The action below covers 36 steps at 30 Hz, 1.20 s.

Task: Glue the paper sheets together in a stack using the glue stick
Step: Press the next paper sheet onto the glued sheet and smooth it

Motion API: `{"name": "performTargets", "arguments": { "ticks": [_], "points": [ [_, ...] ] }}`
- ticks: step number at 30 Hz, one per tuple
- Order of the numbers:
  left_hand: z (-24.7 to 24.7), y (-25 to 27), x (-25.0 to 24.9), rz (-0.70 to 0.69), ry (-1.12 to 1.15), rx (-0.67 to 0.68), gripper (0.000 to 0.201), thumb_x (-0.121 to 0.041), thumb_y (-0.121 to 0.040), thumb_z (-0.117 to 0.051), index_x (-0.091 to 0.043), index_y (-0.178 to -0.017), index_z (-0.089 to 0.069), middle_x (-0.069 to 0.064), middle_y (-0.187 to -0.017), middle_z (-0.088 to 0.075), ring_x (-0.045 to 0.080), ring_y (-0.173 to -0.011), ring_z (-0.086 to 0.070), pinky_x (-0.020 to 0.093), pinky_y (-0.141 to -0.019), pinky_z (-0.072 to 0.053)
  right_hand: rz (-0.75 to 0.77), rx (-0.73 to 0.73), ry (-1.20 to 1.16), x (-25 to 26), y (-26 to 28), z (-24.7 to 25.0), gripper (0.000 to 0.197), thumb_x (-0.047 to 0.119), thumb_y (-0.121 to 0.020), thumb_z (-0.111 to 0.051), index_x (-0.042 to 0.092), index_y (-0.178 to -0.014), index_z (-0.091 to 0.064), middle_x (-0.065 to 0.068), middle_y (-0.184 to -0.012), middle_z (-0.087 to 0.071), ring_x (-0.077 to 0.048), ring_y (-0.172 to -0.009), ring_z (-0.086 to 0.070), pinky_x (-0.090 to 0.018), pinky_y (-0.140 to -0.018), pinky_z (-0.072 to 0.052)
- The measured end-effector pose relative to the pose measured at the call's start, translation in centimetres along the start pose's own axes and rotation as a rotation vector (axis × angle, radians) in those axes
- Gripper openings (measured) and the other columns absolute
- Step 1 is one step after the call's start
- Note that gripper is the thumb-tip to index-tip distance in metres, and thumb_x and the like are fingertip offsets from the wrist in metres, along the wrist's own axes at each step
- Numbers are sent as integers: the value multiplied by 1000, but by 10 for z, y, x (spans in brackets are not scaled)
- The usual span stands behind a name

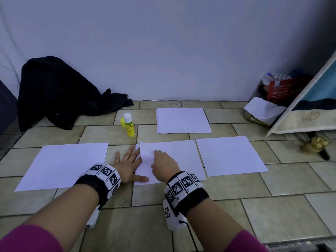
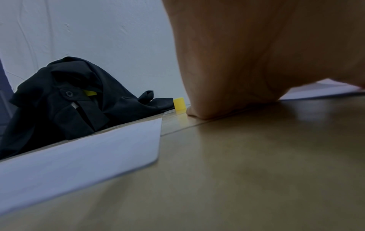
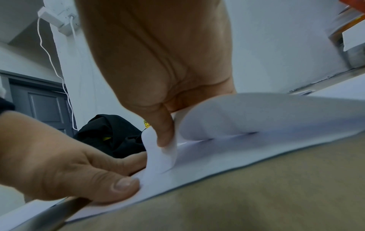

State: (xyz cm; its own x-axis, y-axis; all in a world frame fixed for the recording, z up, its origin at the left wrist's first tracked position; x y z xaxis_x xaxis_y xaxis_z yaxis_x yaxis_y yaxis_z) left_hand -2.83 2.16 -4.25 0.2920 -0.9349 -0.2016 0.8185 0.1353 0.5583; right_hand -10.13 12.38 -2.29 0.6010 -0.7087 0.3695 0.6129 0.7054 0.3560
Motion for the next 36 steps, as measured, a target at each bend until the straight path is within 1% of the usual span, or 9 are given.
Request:
{"name": "performTargets", "arguments": {
  "ticks": [5, 12, 19, 24, 28, 31, 34, 36],
  "points": [
    [0, 1, -1, -6, 13, 3, 155, -105, -14, 5, -32, -150, 17, -7, -155, 31, 19, -139, 37, 60, -109, 17, 18, -2, 0, 1, -2, 3, 48, 12, -99, -40, 5, -144, -26, -9, -142, -38, -25, -132, -34, -53, -107, -35],
    [1, 2, -2, -6, 12, -11, 155, -105, -15, 5, -31, -151, 15, -7, -155, 30, 18, -139, 35, 60, -109, 16, 9, -1, -24, 5, 0, 5, 48, 12, -98, -42, 6, -143, -27, -9, -141, -39, -25, -132, -34, -54, -106, -34],
    [0, 1, -1, 2, 9, -13, 155, -105, -14, 6, -32, -151, 16, -8, -156, 29, 18, -140, 35, 60, -109, 15, 0, -25, -13, 7, 0, 9, 42, 12, -98, -43, 4, -137, -32, -9, -138, -41, -27, -129, -35, -56, -103, -37],
    [0, -1, 0, 6, 3, -16, 155, -104, -14, 6, -32, -151, 15, -8, -156, 29, 18, -140, 35, 61, -109, 15, -31, -15, -33, 4, -1, 7, 40, 12, -97, -44, 5, -136, -34, -10, -137, -42, -29, -129, -36, -57, -102, -38],
    [1, 1, -1, 3, 1, -17, 155, -104, -14, 6, -31, -151, 13, -8, -156, 29, 19, -140, 34, 60, -110, 14, -78, -2, -11, 2, 0, 5, 39, 18, -97, -44, 7, -134, -35, -12, -133, -45, -30, -129, -36, -55, -101, -38],
    [1, 2, -1, 3, 2, -12, 156, -104, -14, 6, -31, -151, 14, -8, -155, 30, 19, -140, 35, 60, -109, 15, -120, 24, -13, 1, -1, 4, 40, 21, -97, -43, 7, -135, -35, -14, -134, -44, -31, -132, -33, -56, -102, -36],
    [1, 2, -2, -3, 7, -9, 155, -105, -15, 5, -31, -151, 14, -9, -155, 30, 18, -139, 36, 61, -110, 15, -119, 30, 0, 2, -2, 3, 44, 22, -98, -43, 6, -138, -33, -16, -137, -42, -33, -134, -31, -57, -103, -36],
    [1, 2, -2, -2, 5, -7, 155, -105, -15, 5, -31, -151, 14, -9, -155, 30, 18, -139, 36, 61, -110, 15, -118, 20, 2, 2, -3, 3, 43, 21, -98, -43, 5, -137, -33, -16, -136, -44, -34, -133, -32, -56, -104, -36]
  ]
}}
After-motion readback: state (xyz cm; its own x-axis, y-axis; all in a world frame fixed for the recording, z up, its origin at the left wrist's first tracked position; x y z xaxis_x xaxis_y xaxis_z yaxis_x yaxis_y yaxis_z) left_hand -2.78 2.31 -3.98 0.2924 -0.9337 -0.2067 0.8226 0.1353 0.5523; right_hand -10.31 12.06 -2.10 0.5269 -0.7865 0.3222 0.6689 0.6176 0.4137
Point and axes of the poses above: each hand's wrist, its own y-axis away from the middle knuckle, its own z-axis out of the back of the hand, x = y × z, the point moved 5 cm from there along -y, towards the middle knuckle
